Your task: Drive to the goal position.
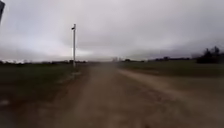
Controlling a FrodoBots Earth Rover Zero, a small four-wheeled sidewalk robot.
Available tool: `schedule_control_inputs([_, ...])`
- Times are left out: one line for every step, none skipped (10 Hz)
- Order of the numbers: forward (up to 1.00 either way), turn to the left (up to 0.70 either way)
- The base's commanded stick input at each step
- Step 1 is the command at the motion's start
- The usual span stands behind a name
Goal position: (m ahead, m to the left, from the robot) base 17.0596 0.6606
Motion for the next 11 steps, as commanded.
schedule_control_inputs([0.85,0.00])
schedule_control_inputs([0.85,0.00])
schedule_control_inputs([0.85,0.00])
schedule_control_inputs([0.85,0.00])
schedule_control_inputs([0.85,0.00])
schedule_control_inputs([0.85,0.00])
schedule_control_inputs([0.85,0.00])
schedule_control_inputs([0.85,0.00])
schedule_control_inputs([0.85,0.00])
schedule_control_inputs([0.85,0.00])
schedule_control_inputs([0.85,0.00])
